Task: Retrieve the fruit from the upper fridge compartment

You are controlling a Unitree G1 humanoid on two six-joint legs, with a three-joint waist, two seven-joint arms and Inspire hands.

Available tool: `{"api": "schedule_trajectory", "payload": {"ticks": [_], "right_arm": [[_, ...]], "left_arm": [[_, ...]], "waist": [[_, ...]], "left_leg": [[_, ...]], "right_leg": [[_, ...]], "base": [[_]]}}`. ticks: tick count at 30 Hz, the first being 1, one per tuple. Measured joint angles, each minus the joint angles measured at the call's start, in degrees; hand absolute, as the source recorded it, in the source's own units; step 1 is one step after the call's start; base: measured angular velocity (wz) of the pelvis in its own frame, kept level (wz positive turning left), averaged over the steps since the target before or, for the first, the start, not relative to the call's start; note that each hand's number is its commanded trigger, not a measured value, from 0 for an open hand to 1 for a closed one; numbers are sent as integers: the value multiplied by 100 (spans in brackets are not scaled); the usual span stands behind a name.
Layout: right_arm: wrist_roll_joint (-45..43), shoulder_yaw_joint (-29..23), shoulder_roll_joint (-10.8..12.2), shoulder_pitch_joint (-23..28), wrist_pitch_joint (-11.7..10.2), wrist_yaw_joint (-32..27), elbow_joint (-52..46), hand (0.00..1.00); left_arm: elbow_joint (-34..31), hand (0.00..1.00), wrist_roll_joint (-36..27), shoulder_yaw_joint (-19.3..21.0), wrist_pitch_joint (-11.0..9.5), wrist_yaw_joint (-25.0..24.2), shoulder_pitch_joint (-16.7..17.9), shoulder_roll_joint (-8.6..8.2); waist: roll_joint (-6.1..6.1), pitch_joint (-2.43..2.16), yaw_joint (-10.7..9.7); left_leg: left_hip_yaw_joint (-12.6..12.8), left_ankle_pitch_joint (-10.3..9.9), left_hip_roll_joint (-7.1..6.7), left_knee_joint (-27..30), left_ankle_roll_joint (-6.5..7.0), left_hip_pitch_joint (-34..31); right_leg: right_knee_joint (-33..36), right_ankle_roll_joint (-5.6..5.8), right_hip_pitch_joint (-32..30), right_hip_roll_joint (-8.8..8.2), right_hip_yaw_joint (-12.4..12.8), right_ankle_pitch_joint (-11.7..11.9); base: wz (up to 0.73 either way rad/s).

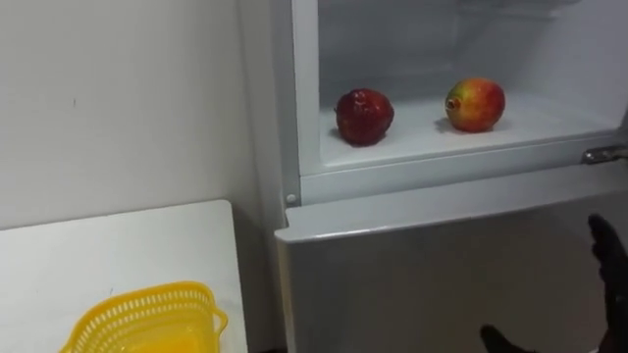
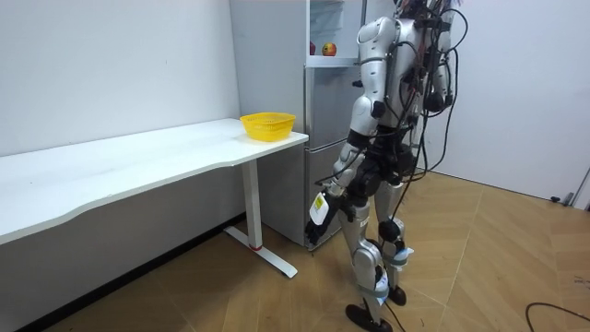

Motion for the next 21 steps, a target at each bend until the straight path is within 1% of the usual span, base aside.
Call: {"api": "schedule_trajectory", "payload": {"ticks": [1, 3, 5, 8, 12, 13, 15, 16, 17, 18, 20, 21], "right_arm": [[-145, 83, -20, -28, -70, -142, -111, 0], [-453, 227, -71, -107, -209, -291, -210, 0], [-620, 336, -112, -233, -253, -408, -215, 0], [-678, 465, -131, -409, -346, -577, -223, 0], [-699, 467, -242, -708, -444, -737, -223, 0], [-665, 465, -311, -854, -487, -821, -221, 0], [-629, 461, -400, -1095, -514, -906, -219, 0], [-630, 461, -462, -1238, -538, -954, -220, 0], [-634, 460, -527, -1344, -544, -1005, -218, 0], [-636, 454, -558, -1381, -544, -1024, -219, 0], [-580, 365, -615, -1501, -541, -1044, -217, 0], [-474, 330, -642, -1565, -531, -1057, -214, 0]], "left_arm": [[47, 0, 0, -54, -20, -4, -7, 6], [92, 0, 0, -104, -58, -5, -36, 5], [111, 0, 0, -113, -97, -9, -50, 12], [145, 0, -3, -190, -128, -24, -70, 24], [143, 0, 10, -194, -151, -108, -94, 21], [166, 0, 9, -182, -162, -144, -119, 24], [253, 0, 12, -174, -168, -157, -150, 32], [256, 0, 18, -175, -167, -157, -149, 33], [256, 0, 29, -173, -167, -157, -146, 35], [256, 0, 35, -170, -167, -156, -143, 37], [254, 0, 42, -151, -148, -155, -138, 51], [255, 0, 42, -141, -125, -153, -134, 52]], "waist": [[-9, -2, 13], [-14, 2, 102], [-19, 1, 142], [-36, 2, 266], [-68, 0, 406], [-99, 5, 443], [-133, 4, 458], [-171, 5, 454], [-207, 20, 458], [-223, 24, 458], [-295, 26, 447], [-305, 29, 456]], "left_leg": [[0, 0, 0, -2, 0, -4], [0, 1, 2, -3, -1, 1], [-16, 0, 1, -3, -1, -10], [-36, 1, -1, -4, -1, -19], [-62, 1, -6, -3, -2, -48], [-85, 2, -8, -2, -3, -47], [-168, 6, -10, 2, -10, -49], [-179, 10, -10, 2, -16, -49], [-212, 13, -7, 4, -21, -34], [-233, 14, -6, 5, -23, -29], [-346, 17, -10, 5, -28, -39], [-380, 17, -10, 5, -28, -45]], "right_leg": [[14, 0, -17, 0, -8, 0], [64, 0, -30, 0, -20, 0], [63, 0, -27, -6, -54, 1], [64, 0, -28, -4, -44, 0], [52, 2, -36, -5, -48, 0], [53, 2, -27, -8, -70, 0], [48, 2, -3, -14, -127, 0], [19, -1, 15, -14, -144, 1], [-55, -9, 79, -13, -177, 16], [-59, -9, 91, -13, -194, 16], [-133, -13, 160, -24, -323, 19], [-139, -13, 169, -33, -378, 19]], "base": [[0], [0], [5], [2], [5], [11], [14], [14], [14], [20], [25], [20]]}}
